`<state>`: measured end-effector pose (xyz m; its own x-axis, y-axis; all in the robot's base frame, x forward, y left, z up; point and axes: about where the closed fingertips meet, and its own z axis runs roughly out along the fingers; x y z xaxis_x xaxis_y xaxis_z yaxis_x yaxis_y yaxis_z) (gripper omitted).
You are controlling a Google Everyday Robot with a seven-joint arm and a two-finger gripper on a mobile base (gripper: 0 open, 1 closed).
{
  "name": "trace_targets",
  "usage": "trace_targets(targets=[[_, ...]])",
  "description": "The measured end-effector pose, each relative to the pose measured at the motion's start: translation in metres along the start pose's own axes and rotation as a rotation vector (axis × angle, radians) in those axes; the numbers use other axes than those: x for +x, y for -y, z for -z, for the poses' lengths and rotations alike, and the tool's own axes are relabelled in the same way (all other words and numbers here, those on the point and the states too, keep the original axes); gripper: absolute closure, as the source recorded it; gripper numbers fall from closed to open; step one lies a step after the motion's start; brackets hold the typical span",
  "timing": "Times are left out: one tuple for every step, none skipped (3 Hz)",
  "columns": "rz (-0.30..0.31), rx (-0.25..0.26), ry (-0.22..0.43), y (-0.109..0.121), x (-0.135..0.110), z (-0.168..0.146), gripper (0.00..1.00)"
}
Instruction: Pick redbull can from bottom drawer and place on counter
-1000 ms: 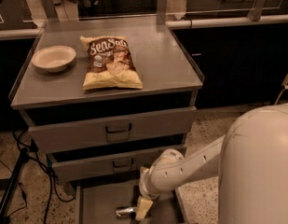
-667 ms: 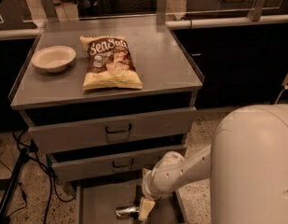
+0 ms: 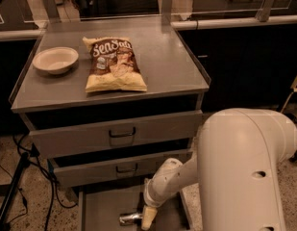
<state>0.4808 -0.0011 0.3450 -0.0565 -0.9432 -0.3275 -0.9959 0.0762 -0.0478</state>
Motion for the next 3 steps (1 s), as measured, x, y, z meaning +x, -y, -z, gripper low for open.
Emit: trace_targets(targets=[[-0.001, -0.002, -0.001, 0.000, 0.000, -0.001, 0.00], [-0.004, -0.011, 0.001, -0.004, 0.005, -0.013, 0.00], [-0.011, -0.009, 0.026, -0.005, 0.015, -0.033, 0.00]])
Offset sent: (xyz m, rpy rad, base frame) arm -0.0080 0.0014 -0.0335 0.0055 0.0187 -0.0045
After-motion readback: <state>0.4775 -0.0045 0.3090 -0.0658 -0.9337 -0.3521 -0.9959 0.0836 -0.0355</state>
